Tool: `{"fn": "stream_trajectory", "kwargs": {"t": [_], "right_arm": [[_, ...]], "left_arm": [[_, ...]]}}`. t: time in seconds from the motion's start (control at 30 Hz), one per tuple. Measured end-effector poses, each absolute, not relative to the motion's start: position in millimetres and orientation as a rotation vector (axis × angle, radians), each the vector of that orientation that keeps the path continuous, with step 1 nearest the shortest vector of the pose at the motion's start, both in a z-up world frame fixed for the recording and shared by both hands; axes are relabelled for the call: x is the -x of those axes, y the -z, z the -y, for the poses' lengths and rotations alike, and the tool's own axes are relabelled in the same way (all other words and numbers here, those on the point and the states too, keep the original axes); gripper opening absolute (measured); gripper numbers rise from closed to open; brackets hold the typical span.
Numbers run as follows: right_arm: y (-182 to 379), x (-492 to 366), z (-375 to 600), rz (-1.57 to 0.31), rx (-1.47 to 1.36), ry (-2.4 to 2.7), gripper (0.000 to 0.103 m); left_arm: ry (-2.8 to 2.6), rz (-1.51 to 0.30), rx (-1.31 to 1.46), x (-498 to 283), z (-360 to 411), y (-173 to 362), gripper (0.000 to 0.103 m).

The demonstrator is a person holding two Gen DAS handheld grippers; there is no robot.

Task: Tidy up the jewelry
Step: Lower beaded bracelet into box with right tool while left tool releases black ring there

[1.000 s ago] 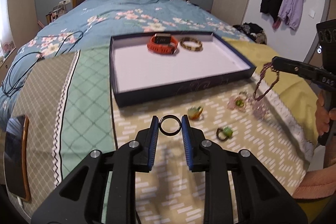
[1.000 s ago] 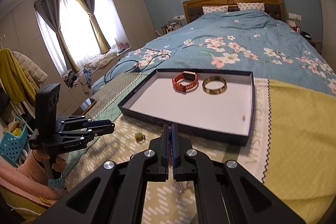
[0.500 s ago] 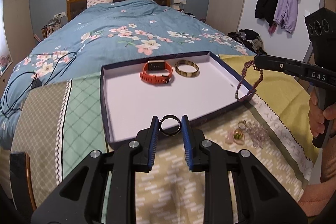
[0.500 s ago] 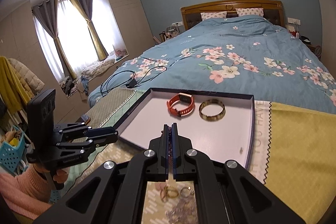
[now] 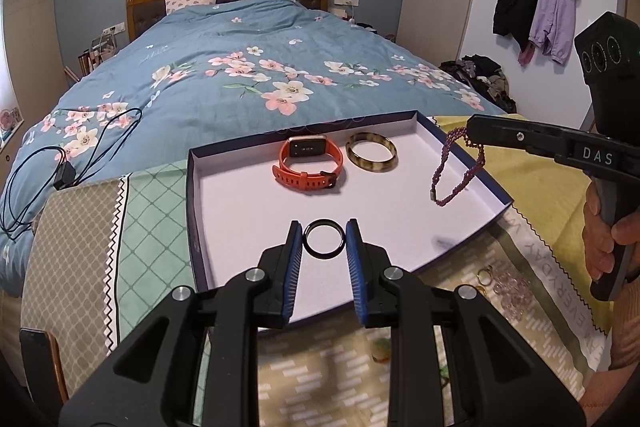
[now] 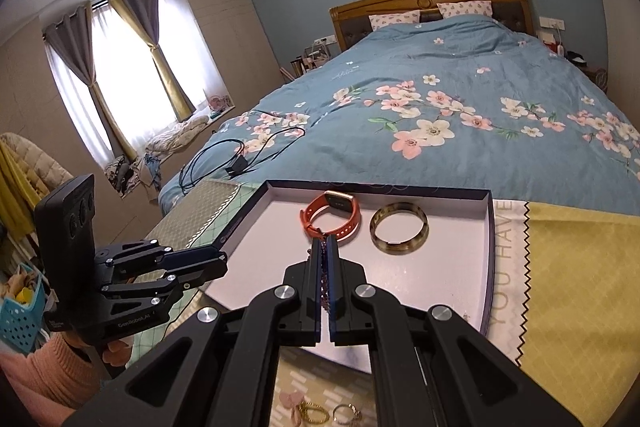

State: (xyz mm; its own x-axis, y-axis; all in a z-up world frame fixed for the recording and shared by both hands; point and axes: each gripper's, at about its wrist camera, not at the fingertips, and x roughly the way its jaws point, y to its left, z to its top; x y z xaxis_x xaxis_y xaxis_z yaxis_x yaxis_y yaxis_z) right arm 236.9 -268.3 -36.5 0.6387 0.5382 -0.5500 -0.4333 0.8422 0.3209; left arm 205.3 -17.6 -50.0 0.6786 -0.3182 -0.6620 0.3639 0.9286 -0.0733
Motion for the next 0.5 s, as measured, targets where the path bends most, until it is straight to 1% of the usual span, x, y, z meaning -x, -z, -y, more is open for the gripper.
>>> {"fn": "stream_trajectory", "kwargs": {"t": [0.5], "right_arm": [[52.0,-272.8,256.9,-0.729,-0.230,-0.537,0.001]], "left_arm": [[0.364,-0.789,-0.066,-245.5,25.3,67.7,0.022]]}}
